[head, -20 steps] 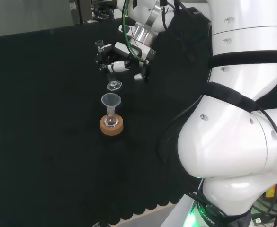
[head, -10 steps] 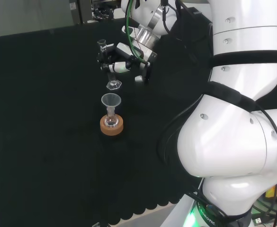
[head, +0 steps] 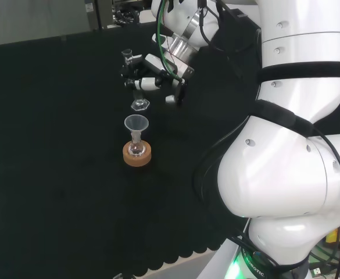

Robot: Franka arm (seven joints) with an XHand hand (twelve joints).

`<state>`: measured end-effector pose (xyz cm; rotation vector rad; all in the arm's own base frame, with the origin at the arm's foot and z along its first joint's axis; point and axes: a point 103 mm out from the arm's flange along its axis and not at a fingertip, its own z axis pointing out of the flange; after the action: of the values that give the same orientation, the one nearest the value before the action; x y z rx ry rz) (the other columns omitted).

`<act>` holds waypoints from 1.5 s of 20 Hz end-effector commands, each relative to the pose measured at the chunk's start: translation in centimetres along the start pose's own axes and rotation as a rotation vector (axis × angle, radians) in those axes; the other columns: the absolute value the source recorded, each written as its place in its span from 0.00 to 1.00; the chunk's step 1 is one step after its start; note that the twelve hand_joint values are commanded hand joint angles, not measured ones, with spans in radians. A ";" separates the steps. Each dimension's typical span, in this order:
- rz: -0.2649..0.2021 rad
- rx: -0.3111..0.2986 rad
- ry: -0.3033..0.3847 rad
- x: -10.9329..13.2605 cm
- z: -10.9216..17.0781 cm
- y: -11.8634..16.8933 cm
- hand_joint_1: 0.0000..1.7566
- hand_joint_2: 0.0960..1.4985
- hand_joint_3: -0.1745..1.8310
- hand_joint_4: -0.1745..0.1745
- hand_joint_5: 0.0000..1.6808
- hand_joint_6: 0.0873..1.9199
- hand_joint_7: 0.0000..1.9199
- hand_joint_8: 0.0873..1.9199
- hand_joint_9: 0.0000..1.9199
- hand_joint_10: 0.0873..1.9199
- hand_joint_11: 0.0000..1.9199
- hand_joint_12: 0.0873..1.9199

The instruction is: Put the graduated cylinder back on the table.

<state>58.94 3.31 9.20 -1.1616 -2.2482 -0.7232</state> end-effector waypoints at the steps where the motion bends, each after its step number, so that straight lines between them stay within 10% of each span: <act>1: 0.003 -0.006 -0.005 -0.3 0.1 0.0 0.70 0.76 0.09 0.00 0.52 0.59 0.46 0.59 0.70 0.00 0.57 0.42; 7: 0.011 0.001 0.006 -0.6 0.3 0.0 0.70 0.77 0.09 0.00 0.51 0.60 0.46 0.60 0.70 0.00 0.57 0.42; 12: 0.012 0.001 0.010 -1.2 0.9 -0.3 0.65 0.77 0.09 0.00 0.52 0.60 0.50 0.31 0.69 0.00 0.56 0.42; 22: 0.007 0.011 0.023 -1.1 0.4 -0.7 0.65 0.77 0.09 0.00 0.52 0.59 0.46 0.30 0.66 0.00 0.54 0.46; 26: 0.001 0.025 0.028 -0.9 -0.2 -0.9 0.64 0.73 0.03 0.34 0.48 0.41 0.41 0.28 0.63 0.00 0.47 0.51; 30: 0.013 0.029 0.035 -0.9 -0.5 -1.3 0.60 0.68 0.00 0.40 0.43 0.34 0.36 0.27 0.58 0.00 0.40 0.56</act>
<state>58.58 2.26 8.55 -1.1352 -2.2211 -0.7058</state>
